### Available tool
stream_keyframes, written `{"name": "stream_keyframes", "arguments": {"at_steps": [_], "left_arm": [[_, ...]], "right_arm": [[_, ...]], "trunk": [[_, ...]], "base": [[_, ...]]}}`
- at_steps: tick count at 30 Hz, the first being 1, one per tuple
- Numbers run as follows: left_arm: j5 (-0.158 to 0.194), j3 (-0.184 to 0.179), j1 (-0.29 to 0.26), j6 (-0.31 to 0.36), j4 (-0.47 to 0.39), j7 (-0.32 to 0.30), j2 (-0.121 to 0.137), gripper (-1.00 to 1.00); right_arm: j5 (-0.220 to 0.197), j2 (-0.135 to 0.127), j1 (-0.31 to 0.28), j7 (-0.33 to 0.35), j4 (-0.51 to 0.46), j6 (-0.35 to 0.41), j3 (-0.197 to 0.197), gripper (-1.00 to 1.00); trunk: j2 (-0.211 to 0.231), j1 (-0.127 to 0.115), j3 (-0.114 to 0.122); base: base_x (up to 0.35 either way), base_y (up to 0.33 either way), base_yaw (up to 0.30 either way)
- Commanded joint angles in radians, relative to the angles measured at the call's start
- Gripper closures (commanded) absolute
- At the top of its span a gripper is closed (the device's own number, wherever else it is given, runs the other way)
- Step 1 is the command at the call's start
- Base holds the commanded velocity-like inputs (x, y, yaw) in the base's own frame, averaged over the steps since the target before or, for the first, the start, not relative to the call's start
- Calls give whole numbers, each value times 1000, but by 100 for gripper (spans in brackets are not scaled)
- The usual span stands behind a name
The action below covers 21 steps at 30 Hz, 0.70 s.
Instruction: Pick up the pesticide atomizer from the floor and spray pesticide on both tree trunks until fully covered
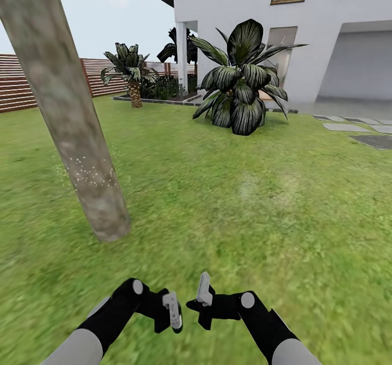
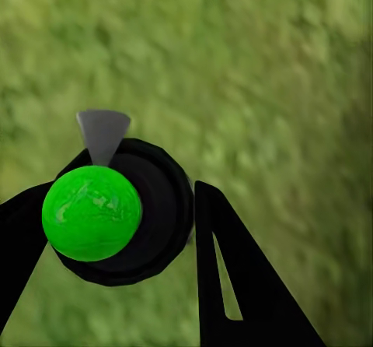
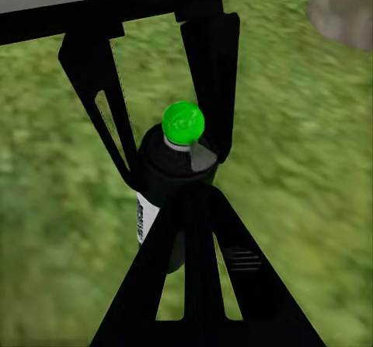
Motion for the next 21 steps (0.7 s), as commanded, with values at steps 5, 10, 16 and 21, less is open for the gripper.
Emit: {"name": "stream_keyframes", "arguments": {"at_steps": [5, 10, 16, 21], "left_arm": [[1, -35, 0, 8, -2, -5, 0, 100], [1, -37, 2, 9, -2, -5, -2, 100], [6, -35, 2, 9, -2, -4, -10, 100], [7, -34, 4, 8, -2, -4, -25, 100]], "right_arm": [[9, -1, 0, 0, -1, -5, -1, 100], [9, -1, -1, 0, -2, -5, -1, 100], [9, -1, 0, 0, -2, -5, -2, 100], [9, -1, 0, 0, -2, -5, -1, 100]], "trunk": [[0, 0, -1], [0, 0, -1], [0, 0, -1], [0, 0, -1]], "base": [[0, 0, 0], [0, 0, 0], [0, 0, 0], [0, 0, 0]]}}
